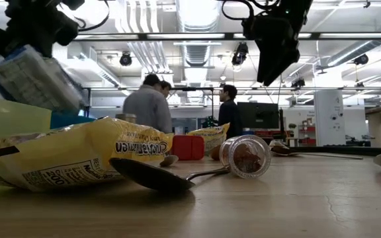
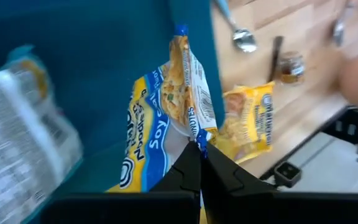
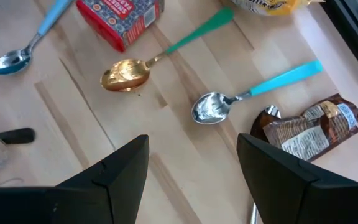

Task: Pick & Place Food Item
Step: Put the blue noodle pack into the dark blue bin

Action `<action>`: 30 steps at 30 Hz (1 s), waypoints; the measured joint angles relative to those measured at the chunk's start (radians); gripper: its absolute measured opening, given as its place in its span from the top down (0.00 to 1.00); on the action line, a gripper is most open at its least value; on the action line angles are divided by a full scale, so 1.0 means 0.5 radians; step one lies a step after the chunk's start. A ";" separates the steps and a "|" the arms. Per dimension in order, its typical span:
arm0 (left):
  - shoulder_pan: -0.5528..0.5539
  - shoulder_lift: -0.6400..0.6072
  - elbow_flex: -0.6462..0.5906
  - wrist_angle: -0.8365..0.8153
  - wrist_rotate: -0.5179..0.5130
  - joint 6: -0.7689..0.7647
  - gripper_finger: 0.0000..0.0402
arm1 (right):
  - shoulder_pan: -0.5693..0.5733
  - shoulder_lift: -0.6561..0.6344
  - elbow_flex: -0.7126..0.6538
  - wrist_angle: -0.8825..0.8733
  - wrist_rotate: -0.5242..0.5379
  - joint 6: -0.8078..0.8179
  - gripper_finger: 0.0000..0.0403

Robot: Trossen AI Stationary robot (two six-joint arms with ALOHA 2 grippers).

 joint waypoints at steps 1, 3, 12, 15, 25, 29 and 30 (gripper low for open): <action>0.000 0.000 0.000 -0.046 -0.011 -0.007 1.00 | 0.000 0.000 -0.005 0.008 -0.001 0.000 0.40; 0.000 0.000 -0.002 -0.133 -0.036 -0.031 1.00 | 0.000 0.000 -0.011 0.007 -0.006 0.000 0.40; 0.000 -0.001 -0.017 -0.211 -0.073 -0.041 1.00 | 0.001 0.000 -0.034 0.026 -0.038 -0.001 0.40; 0.000 -0.002 -0.090 -0.207 -0.073 -0.045 1.00 | 0.001 0.000 -0.049 0.045 -0.052 -0.001 0.40; 0.000 0.000 -0.273 -0.161 -0.070 -0.053 1.00 | 0.000 0.000 -0.057 0.051 -0.093 -0.001 0.40; 0.000 0.000 -0.287 -0.161 -0.087 -0.052 1.00 | 0.000 0.000 -0.063 0.052 -0.094 -0.001 0.40; 0.000 0.000 -0.290 -0.163 -0.089 -0.052 1.00 | 0.000 0.000 -0.063 0.052 -0.094 -0.001 0.40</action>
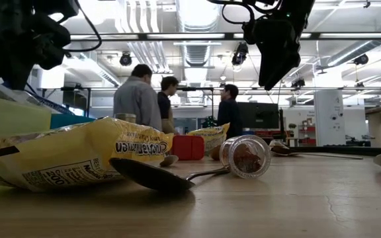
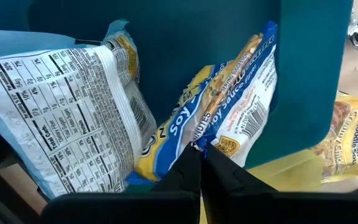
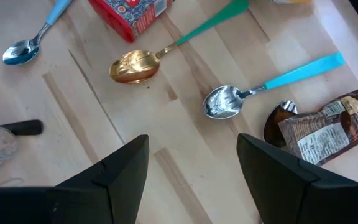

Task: Pick & Place Food Item
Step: Put the blue noodle pack into the dark blue bin

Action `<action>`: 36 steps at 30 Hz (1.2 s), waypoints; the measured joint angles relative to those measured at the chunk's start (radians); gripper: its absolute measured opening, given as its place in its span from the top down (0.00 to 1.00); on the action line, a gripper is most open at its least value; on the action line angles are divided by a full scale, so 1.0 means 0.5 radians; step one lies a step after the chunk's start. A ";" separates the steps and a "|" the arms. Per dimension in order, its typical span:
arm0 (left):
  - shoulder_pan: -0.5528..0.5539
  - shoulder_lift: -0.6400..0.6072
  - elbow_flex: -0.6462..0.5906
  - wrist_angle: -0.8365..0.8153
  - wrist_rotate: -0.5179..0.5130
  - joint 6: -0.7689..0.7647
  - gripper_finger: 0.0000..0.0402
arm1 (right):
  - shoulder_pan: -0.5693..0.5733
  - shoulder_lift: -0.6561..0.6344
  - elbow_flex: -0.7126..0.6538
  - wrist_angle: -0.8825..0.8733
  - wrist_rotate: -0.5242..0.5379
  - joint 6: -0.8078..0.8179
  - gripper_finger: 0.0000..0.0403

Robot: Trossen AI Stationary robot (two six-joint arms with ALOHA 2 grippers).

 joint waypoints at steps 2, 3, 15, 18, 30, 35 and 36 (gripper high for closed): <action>0.000 0.000 0.000 -0.007 -0.030 0.000 1.00 | 0.000 0.000 0.000 0.000 0.000 0.000 0.40; 0.000 0.000 0.000 -0.014 -0.061 -0.007 1.00 | 0.000 0.000 0.000 0.000 0.000 -0.001 0.40; -0.018 0.000 0.025 -0.066 -0.375 -0.297 1.00 | 0.002 0.000 0.000 -0.002 -0.004 -0.008 0.40; -0.025 -0.001 0.062 -0.066 -0.426 -0.319 1.00 | 0.002 0.000 0.000 -0.003 -0.008 -0.008 0.40; -0.159 0.004 0.118 -0.090 -0.495 -0.492 1.00 | 0.002 0.000 0.000 -0.005 -0.008 -0.008 0.40; -0.260 0.004 0.068 -0.101 -0.442 -0.648 1.00 | 0.002 0.000 -0.014 -0.005 -0.008 -0.008 0.40; -0.285 0.004 0.056 -0.103 -0.428 -0.683 1.00 | 0.002 0.000 -0.017 -0.005 -0.008 -0.008 0.40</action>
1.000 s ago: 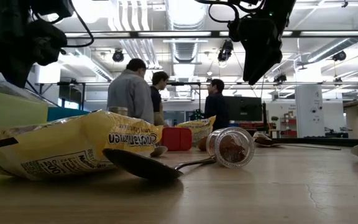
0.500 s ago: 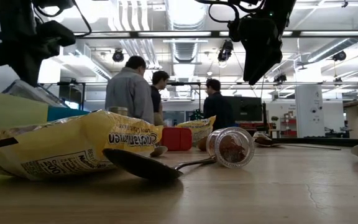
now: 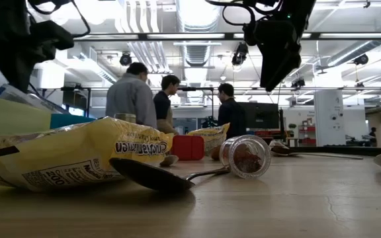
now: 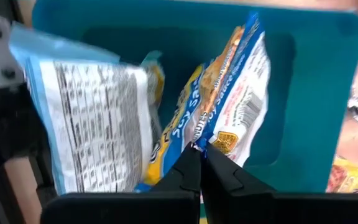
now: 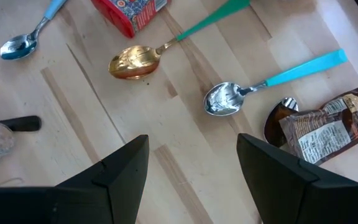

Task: Pick & Place Food Item
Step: Put the blue noodle pack into the dark blue bin

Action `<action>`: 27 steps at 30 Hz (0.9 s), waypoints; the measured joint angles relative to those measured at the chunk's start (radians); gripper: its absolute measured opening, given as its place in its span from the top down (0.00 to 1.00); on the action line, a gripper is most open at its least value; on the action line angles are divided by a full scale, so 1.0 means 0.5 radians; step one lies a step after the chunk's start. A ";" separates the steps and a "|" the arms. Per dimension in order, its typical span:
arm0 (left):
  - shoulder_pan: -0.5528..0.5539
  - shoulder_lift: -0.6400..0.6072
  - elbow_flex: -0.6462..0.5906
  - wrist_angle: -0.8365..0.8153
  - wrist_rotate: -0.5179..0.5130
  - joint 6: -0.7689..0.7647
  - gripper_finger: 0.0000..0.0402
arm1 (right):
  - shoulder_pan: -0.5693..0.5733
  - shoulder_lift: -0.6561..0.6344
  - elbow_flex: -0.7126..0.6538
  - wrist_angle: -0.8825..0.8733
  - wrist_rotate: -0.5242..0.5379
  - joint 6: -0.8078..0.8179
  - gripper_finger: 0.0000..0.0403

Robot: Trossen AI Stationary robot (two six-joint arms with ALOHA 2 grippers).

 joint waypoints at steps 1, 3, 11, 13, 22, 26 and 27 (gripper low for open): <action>-0.028 0.004 -0.010 0.000 0.005 -0.038 1.00 | 0.000 0.000 -0.004 0.002 0.000 0.000 0.40; -0.095 0.014 -0.028 0.004 0.010 -0.114 1.00 | 0.002 0.000 -0.009 0.000 0.000 0.002 0.40; -0.326 0.138 -0.032 0.018 0.007 -0.389 1.00 | 0.016 0.001 -0.013 0.005 -0.002 0.005 0.40; -0.363 0.176 -0.032 0.045 0.005 -0.436 1.00 | 0.018 0.001 -0.013 0.005 -0.002 0.003 0.40; -0.402 0.329 -0.032 0.053 -0.042 -0.466 1.00 | 0.018 0.001 -0.014 0.005 -0.028 0.000 0.40; -0.400 0.378 -0.032 -0.109 -0.036 -0.473 1.00 | 0.031 0.001 -0.014 0.004 -0.049 -0.009 0.40; -0.400 0.380 -0.032 -0.133 -0.017 -0.473 1.00 | 0.032 0.001 -0.014 0.003 -0.050 -0.010 0.40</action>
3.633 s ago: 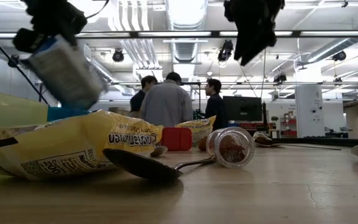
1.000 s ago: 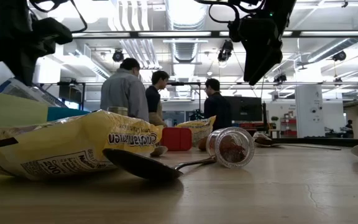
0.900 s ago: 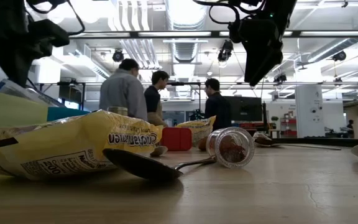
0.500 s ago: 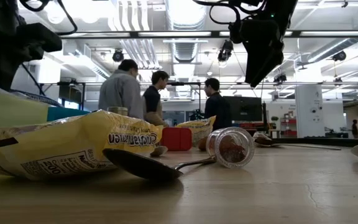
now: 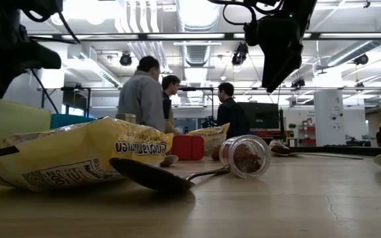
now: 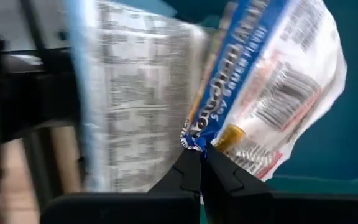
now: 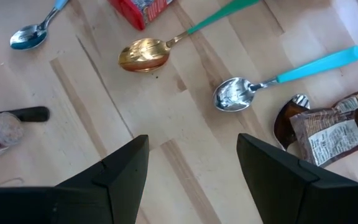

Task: Pick & Place Food Item
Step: Put the blue noodle pack into the dark blue bin, then put the silver spoon into the yellow bin

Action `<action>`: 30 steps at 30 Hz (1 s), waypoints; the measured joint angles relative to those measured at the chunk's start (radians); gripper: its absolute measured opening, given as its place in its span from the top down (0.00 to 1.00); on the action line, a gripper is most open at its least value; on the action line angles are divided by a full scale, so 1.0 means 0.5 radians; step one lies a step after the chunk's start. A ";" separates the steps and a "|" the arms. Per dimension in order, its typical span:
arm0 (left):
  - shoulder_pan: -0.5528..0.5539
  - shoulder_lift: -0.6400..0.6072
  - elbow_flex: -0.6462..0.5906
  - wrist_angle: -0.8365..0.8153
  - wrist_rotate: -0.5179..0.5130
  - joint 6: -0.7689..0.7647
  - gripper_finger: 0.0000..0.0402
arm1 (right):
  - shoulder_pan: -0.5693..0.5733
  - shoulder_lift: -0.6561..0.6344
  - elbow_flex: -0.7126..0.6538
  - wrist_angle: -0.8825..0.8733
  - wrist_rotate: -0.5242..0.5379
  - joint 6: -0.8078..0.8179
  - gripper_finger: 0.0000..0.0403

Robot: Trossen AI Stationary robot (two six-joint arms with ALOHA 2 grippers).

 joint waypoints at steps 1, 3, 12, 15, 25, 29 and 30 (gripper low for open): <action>0.000 0.000 0.000 -0.004 0.016 0.003 1.00 | 0.002 0.000 0.000 0.000 -0.005 0.000 0.40; 0.000 -0.002 0.000 0.006 0.021 0.010 1.00 | 0.008 0.000 0.000 0.000 -0.005 -0.004 0.40; 0.000 -0.006 0.000 0.036 0.141 0.118 0.86 | 0.009 0.000 0.000 -0.002 -0.004 -0.024 0.40; 0.000 -0.006 0.000 0.036 0.150 0.122 0.78 | 0.009 0.000 0.000 -0.001 -0.004 -0.029 0.40; 0.000 -0.011 0.027 0.037 0.136 0.121 0.51 | 0.007 0.000 0.000 -0.006 -0.003 0.011 0.40; 0.000 -0.022 0.124 0.041 0.006 0.122 0.45 | -0.036 -0.001 -0.022 -0.021 -0.003 0.021 0.40; 0.000 -0.023 0.158 0.044 -0.039 0.122 0.44 | -0.056 -0.001 -0.033 -0.036 -0.003 0.027 0.40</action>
